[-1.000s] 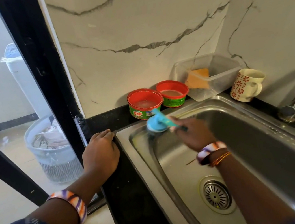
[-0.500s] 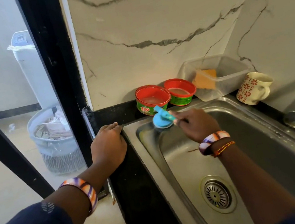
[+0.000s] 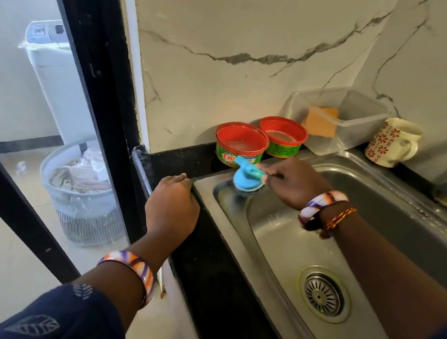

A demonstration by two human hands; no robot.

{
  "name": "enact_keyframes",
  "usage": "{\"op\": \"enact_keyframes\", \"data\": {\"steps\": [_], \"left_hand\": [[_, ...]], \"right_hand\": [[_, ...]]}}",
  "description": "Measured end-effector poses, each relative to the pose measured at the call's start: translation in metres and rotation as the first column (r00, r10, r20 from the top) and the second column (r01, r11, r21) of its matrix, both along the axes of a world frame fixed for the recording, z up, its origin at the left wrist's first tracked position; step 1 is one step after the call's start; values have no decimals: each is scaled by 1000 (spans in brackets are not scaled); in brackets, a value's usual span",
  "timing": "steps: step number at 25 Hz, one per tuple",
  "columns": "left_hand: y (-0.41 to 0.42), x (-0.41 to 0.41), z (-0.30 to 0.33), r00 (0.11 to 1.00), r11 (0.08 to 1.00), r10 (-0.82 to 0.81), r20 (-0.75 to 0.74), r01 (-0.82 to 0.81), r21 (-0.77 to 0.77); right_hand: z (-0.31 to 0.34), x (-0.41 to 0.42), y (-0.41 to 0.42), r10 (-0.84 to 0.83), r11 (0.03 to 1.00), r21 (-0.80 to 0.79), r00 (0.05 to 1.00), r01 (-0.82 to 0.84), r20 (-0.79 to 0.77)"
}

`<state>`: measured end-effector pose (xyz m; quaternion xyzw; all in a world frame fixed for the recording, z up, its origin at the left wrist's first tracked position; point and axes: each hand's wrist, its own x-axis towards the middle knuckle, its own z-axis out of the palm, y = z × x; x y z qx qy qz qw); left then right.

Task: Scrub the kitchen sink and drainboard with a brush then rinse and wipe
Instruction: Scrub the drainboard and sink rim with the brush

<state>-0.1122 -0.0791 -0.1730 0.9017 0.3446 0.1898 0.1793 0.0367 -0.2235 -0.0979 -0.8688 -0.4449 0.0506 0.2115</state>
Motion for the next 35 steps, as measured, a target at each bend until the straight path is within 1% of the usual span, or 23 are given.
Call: {"op": "enact_keyframes", "data": {"steps": [1,3,4,5,6,8,10,12,14,16,17,18,21,23,24,25,27,29,30,32,33,34,35], "left_hand": [[0,0,-1,1000,1000,1,-6,-1,1],[1,0,0,1000,1000,3,1,-3,-5],[2,0,0,1000,1000,9,2,-9,-14],[1,-1,-1,1000,1000,20,2,-20,-22],[2,-1,-2,999,999,36,6,-36,-23],[3,-2,-3,997,997,65,37,-63,-36],[4,-2,-4,995,994,75,72,-69,-87],[4,-2,-6,992,992,72,105,-61,-107],[4,-3,-6,993,993,62,104,-51,-109],[5,-2,-6,992,993,55,109,-43,-114],[6,-2,-6,993,993,53,106,-41,-112],[7,-3,-6,994,993,53,99,-42,-107],[7,-3,-5,994,995,49,95,-40,-91],[5,-3,-4,996,996,32,83,-25,-85],[5,-2,-4,997,997,17,81,-11,-75],[6,-2,-3,997,998,4,76,1,-63],[5,-1,-1,999,998,-17,43,19,-52],[3,-1,0,1000,999,-7,30,9,-52],[2,-1,0,1000,999,0,29,1,-51],[2,0,0,1000,999,4,26,-3,-35],[2,1,0,1000,1000,4,21,-3,-29],[2,1,0,1000,1000,6,19,-5,-28],[3,2,-1,1000,1000,7,20,-6,-28]], "right_hand": [[-4,-9,5,16,999,38,998,-14,-61],[-9,-21,20,-4,983,175,954,60,-301],[-7,-25,24,-25,961,235,894,145,-448],[-5,-27,24,-31,943,260,831,208,-556],[0,-30,18,-16,948,242,787,209,-617],[15,-38,-7,59,993,119,775,21,-630],[31,-42,-43,97,986,-43,775,-158,-624],[42,-43,-69,58,968,-146,748,-204,-661],[38,-42,-59,50,983,-120,829,-140,-557],[22,-38,-17,90,995,-2,923,-98,-373],[12,-38,8,92,996,45,958,-83,-271],[2,-38,25,99,992,104,970,-77,-222],[-11,-42,27,80,979,202,961,-26,-266],[-20,-43,-7,100,972,230,963,-42,-251],[-26,-42,-27,99,969,245,954,-28,-283],[-31,-40,-41,82,965,264,944,6,-319],[-41,-26,-49,4,946,310,957,91,-291],[-47,1,-43,-142,938,290,975,187,-169],[-46,19,-41,-244,926,263,961,271,-131],[-38,45,-44,-448,875,155,888,459,-102],[-36,49,-47,-510,850,99,855,518,-95],[-36,42,-47,-513,852,69,854,519,-83],[-37,27,-45,-453,886,73,888,458,-71]]}}
